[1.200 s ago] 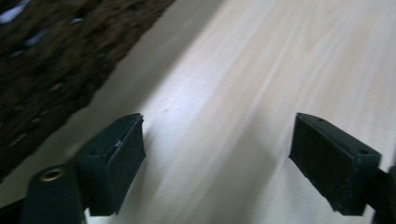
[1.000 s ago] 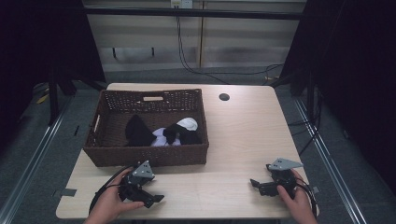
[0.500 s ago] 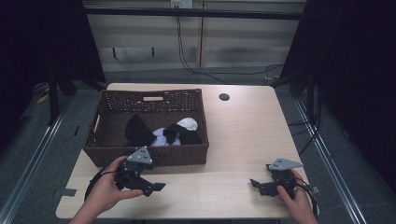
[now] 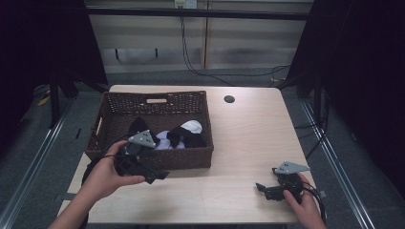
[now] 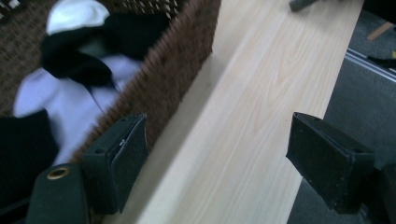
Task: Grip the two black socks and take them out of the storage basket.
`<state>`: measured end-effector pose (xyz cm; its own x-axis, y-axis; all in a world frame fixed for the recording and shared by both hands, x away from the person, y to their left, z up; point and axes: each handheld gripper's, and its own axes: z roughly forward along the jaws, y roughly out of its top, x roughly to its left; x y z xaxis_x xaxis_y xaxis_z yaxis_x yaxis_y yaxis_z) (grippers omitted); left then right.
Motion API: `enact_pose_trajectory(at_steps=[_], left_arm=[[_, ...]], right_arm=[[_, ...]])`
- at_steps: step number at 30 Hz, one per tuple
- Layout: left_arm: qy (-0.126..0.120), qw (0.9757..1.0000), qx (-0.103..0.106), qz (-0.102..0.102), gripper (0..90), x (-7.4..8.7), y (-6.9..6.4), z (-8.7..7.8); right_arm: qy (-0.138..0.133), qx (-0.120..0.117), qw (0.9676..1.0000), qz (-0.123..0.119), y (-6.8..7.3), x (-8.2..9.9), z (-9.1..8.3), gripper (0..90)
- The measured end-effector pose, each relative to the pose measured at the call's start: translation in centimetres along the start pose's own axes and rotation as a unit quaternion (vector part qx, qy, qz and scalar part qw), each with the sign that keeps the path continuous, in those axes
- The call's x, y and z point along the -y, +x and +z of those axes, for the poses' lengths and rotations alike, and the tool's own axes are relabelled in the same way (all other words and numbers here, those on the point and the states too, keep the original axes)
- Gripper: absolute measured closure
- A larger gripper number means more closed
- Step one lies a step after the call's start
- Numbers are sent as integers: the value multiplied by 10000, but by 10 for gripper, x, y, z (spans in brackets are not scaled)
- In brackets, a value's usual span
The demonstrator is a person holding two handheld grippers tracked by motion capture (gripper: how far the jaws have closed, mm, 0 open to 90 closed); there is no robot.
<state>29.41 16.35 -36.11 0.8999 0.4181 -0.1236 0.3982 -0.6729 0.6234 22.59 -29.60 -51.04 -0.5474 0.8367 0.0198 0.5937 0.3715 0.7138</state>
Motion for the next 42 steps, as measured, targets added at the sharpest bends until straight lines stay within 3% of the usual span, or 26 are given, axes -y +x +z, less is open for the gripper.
enact_pose_trajectory(at_steps=[8, 12, 14, 20, 22, 34, 36, 37, 38, 42], left_arm=[[-49, 9997, -213, -64, 199, -21, 24, -4], [-52, 9993, -318, -167, 206, -28, 35, 2], [22, 9994, -334, -90, 207, -30, 39, 3], [-23, 9990, -426, -139, 212, -36, 57, 11], [-119, 9983, -483, -310, 213, -40, 64, 16], [-127, 9968, -581, -532, 217, -52, 91, 42], [-97, 9961, -613, -628, 217, -53, 96, 47], [3, 9967, -615, -538, 217, -54, 99, 49], [-14, 9959, -651, -621, 217, -54, 100, 52], [158, 9957, -672, -624, 217, -55, 105, 62]], right_arm=[[2, -1, 10000, -5, 0, 0, 0, 98], [0, 0, 10000, 0, 0, 0, 0, 98], [-1, 0, 10000, -1, 0, 0, 0, 98], [-2, -1, 10000, 1, 0, 0, 0, 98], [-1, -1, 10000, 1, 0, 0, 0, 98], [-1, -2, 10000, 1, 0, 0, 0, 98], [-1, -2, 10000, 0, 0, 0, 0, 98], [-2, -3, 10000, 1, 0, 0, 0, 98], [-2, -2, 10000, 0, 0, 0, 0, 98], [0, -2, 10000, 7, 0, 0, 0, 98]])
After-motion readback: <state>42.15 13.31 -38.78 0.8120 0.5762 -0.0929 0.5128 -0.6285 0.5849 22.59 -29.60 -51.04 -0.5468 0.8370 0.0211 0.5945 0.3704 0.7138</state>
